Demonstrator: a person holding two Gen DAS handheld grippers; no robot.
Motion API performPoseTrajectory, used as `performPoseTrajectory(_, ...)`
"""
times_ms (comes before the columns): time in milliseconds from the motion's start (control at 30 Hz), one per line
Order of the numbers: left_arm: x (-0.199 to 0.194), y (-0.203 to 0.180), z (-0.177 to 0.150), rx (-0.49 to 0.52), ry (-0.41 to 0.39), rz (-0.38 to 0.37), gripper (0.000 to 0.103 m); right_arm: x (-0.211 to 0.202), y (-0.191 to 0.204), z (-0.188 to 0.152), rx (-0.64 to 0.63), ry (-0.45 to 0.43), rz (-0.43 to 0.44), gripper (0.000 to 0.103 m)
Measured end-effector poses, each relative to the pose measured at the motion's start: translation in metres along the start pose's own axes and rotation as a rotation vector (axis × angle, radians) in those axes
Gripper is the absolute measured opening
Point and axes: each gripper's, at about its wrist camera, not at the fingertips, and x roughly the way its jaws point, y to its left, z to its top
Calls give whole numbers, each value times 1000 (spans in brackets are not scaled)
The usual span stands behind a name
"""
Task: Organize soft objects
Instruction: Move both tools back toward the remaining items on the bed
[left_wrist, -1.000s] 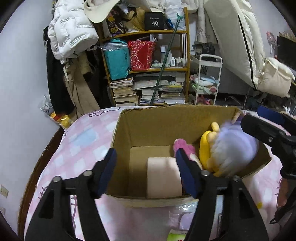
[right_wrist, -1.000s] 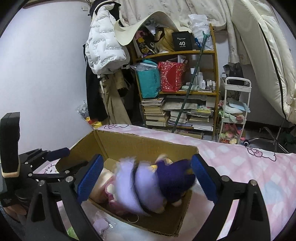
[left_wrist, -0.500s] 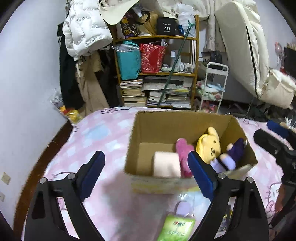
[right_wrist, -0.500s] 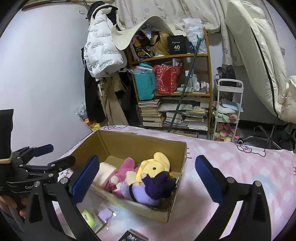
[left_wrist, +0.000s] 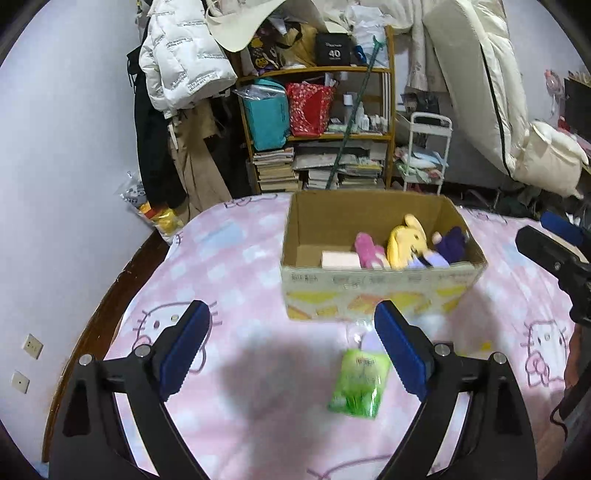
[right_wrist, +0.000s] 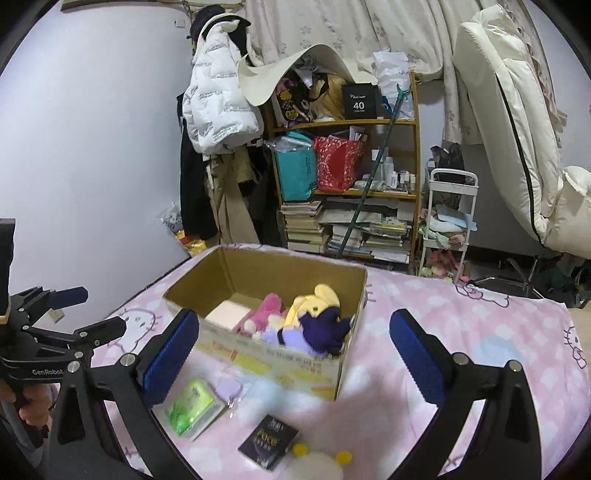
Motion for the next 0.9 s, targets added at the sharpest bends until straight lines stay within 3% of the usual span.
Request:
performPoseTrajectory(500, -17, -13, -44, 31, 95, -24, 90, -38, 2, -42, 81, 124, -36, 103)
performPoseTrajectory(700, -10, -16, -45, 30, 115, -51, 90, -27, -2, -46, 96, 165, -47, 103)
performPoseTrajectory(900, 9, -17, -50, 12, 161, -99, 90, -4, -11, -58, 140, 261, -43, 103)
